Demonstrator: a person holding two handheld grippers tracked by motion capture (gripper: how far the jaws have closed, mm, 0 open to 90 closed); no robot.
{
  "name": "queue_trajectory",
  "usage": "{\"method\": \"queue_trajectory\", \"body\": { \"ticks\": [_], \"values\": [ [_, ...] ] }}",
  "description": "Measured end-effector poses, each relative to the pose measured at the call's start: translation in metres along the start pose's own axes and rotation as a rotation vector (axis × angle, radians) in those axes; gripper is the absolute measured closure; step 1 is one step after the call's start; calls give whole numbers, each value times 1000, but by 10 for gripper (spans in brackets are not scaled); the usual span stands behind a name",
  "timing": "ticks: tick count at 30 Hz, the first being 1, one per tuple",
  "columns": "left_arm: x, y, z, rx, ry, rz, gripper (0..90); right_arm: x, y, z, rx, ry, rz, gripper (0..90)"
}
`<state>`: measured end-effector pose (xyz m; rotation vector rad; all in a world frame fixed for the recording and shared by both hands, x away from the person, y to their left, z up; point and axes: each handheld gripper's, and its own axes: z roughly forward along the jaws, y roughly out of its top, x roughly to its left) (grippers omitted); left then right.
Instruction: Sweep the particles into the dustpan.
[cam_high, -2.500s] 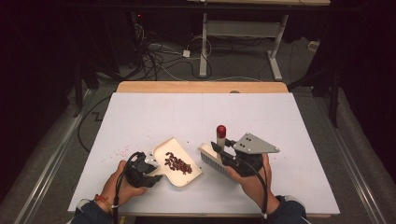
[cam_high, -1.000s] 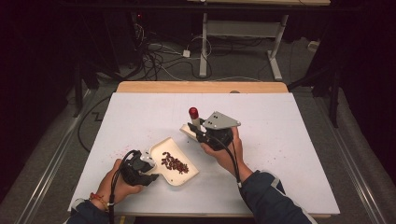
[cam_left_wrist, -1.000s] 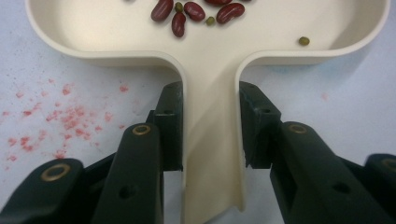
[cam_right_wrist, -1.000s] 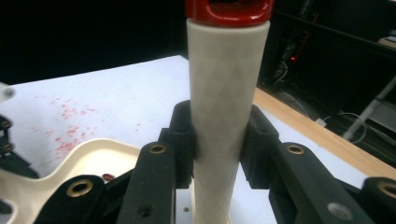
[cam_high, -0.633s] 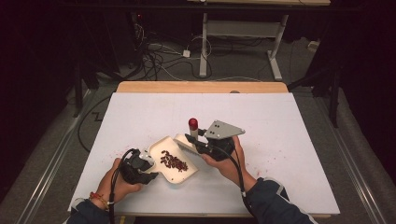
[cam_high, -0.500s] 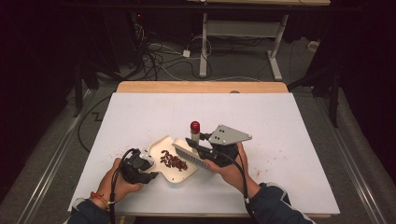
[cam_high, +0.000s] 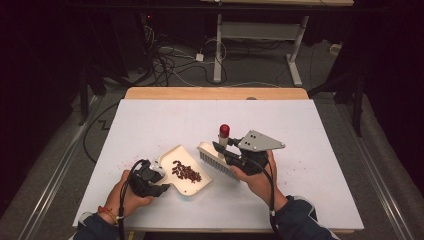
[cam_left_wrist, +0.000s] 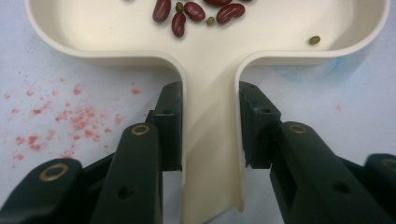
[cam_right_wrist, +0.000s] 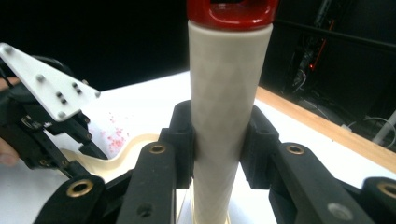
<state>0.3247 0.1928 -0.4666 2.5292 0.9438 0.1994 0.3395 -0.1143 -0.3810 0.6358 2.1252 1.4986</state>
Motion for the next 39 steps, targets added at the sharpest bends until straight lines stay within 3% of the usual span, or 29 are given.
{"method": "queue_trajectory", "body": {
  "ticks": [5,10,24,31,39],
  "values": [
    [1,-1,0,-10,-4,-11,634,0,-2,1,13,5,-7,701],
    [1,-2,-2,-21,-3,-21,634,-6,0,-10,16,9,4,701],
    [6,-4,-5,-44,-4,-58,636,-45,-4,-81,33,-27,33,700],
    [12,-5,-4,-53,-8,-77,635,-56,-13,-103,73,-35,42,700],
    [17,-8,-3,-58,6,-95,634,-64,-23,-126,104,5,58,699]
  ]
}}
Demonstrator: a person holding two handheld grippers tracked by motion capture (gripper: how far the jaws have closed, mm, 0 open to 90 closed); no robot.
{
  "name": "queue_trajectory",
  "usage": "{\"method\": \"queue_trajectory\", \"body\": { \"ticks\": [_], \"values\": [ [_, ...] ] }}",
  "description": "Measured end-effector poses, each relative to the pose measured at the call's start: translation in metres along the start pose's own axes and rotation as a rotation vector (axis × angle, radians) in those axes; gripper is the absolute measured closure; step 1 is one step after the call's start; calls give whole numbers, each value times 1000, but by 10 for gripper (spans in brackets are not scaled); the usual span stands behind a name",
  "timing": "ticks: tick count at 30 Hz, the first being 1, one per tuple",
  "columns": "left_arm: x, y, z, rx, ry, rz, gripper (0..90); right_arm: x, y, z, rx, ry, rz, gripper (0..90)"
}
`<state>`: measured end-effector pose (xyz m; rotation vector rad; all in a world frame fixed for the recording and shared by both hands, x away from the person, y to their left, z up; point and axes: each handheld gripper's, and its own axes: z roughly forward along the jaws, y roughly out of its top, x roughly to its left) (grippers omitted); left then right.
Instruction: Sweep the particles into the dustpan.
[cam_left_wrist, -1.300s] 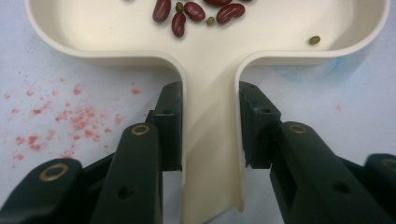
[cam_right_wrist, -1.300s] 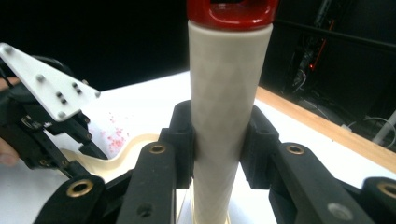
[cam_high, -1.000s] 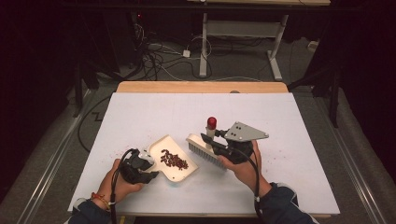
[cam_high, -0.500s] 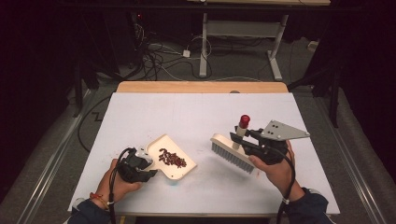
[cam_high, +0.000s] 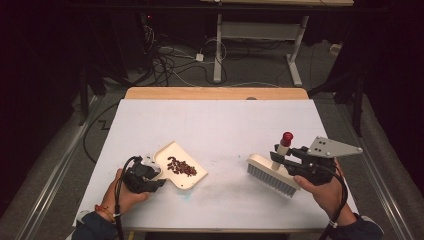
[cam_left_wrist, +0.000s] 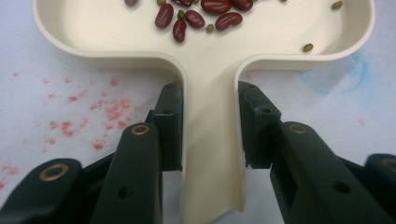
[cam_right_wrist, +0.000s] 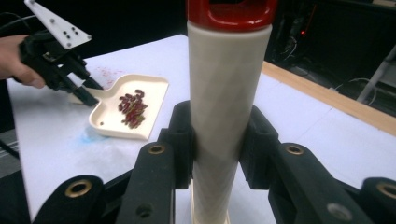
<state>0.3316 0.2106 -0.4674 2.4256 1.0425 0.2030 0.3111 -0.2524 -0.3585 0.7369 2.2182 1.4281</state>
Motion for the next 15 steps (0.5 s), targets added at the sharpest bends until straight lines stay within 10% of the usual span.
{"method": "queue_trajectory", "body": {
  "ticks": [15],
  "values": [
    [15,-7,-3,-30,62,-95,634,-6,-7,-20,83,78,11,700]
  ]
}}
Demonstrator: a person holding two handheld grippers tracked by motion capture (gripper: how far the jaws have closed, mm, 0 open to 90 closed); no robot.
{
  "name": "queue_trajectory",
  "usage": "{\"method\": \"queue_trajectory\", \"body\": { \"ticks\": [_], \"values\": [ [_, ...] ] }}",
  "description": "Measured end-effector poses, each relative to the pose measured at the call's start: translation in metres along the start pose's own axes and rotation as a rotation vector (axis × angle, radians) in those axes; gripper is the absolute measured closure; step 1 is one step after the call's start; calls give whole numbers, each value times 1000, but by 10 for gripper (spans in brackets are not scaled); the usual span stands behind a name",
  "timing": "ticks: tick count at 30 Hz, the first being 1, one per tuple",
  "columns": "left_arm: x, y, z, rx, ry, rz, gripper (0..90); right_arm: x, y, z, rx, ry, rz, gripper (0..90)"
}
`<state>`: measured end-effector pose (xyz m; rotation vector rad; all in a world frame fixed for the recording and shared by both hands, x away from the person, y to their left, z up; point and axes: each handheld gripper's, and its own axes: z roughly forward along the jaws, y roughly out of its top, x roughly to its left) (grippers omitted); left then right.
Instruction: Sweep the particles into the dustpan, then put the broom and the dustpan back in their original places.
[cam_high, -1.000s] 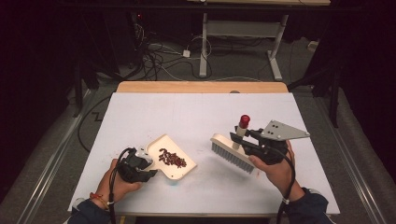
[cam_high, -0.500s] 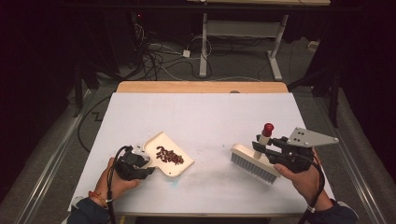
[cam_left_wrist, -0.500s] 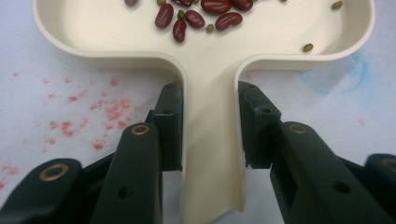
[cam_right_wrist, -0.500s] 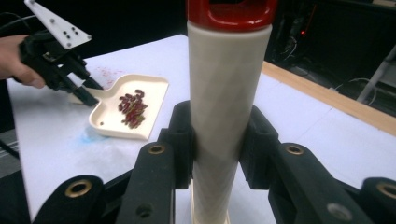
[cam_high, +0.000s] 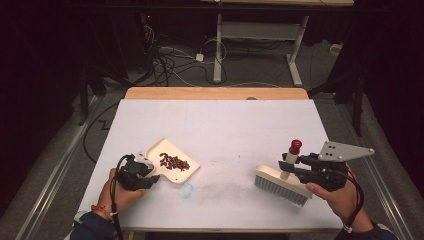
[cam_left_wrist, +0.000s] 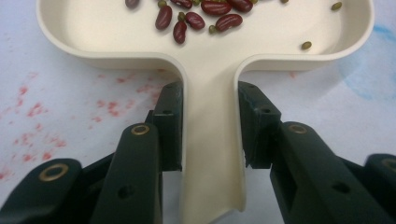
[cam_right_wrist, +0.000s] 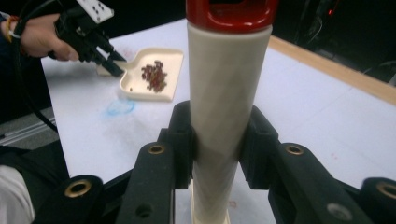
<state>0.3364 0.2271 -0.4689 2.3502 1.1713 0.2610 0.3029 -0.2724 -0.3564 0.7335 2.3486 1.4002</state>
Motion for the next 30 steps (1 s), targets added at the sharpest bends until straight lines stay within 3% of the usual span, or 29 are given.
{"method": "queue_trajectory", "body": {
  "ticks": [5,10,14,20,22,24,30],
  "values": [
    [8,0,2,-24,66,-91,635,-7,-2,5,33,-11,18,699],
    [21,-3,4,-65,107,-198,633,-20,0,9,49,8,24,698],
    [23,-2,11,-92,112,-265,596,-37,2,17,46,5,65,689],
    [7,0,14,-105,108,-298,400,-74,6,42,74,-50,126,634],
    [1,-2,13,-107,93,-300,392,-87,7,53,93,-87,152,615],
    [-3,-5,11,-116,75,-292,376,-98,6,64,110,-86,183,603],
    [-18,-15,7,-121,47,-264,349,-122,5,91,171,-141,220,578]
  ]
}}
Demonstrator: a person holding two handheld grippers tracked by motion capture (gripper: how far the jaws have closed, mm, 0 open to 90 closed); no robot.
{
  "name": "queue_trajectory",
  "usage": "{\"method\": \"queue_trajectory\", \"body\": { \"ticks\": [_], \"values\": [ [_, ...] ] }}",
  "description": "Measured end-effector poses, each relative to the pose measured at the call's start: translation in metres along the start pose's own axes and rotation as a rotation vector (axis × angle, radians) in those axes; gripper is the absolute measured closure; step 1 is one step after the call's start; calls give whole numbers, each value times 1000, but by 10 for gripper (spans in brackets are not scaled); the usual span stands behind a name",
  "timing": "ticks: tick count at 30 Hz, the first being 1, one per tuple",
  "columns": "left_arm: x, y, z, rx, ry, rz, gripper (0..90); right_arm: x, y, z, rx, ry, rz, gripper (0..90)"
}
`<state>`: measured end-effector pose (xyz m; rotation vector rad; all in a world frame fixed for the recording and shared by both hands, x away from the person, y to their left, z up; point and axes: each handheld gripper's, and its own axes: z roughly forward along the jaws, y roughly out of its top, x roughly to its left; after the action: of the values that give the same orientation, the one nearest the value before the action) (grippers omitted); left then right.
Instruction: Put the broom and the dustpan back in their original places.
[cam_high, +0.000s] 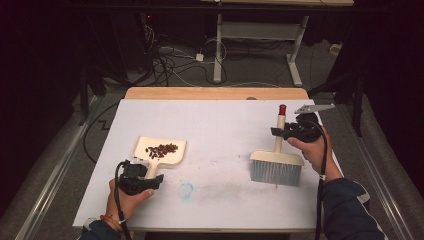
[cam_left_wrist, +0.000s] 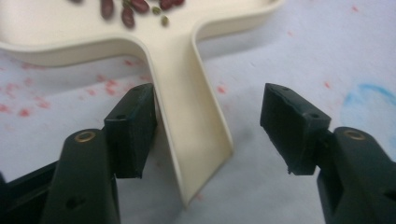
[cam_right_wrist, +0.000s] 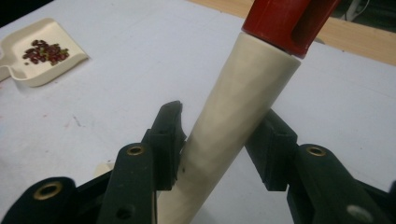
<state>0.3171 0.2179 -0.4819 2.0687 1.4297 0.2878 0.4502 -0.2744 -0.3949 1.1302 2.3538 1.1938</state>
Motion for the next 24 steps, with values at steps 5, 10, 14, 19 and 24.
{"method": "queue_trajectory", "body": {
  "ticks": [5,10,14,19,24],
  "values": [
    [-2,-6,-7,-53,46,59,240,-9,4,19,21,-27,37,579],
    [0,-13,-19,-175,44,154,193,-9,6,33,30,-97,22,557],
    [-2,-18,-20,-194,43,222,185,-7,9,39,19,-181,-1,532],
    [-7,-20,-21,-208,25,272,185,-6,9,38,-32,-228,7,519],
    [-9,-20,-20,-222,15,294,185,-4,8,35,-85,-227,18,498]
  ]
}}
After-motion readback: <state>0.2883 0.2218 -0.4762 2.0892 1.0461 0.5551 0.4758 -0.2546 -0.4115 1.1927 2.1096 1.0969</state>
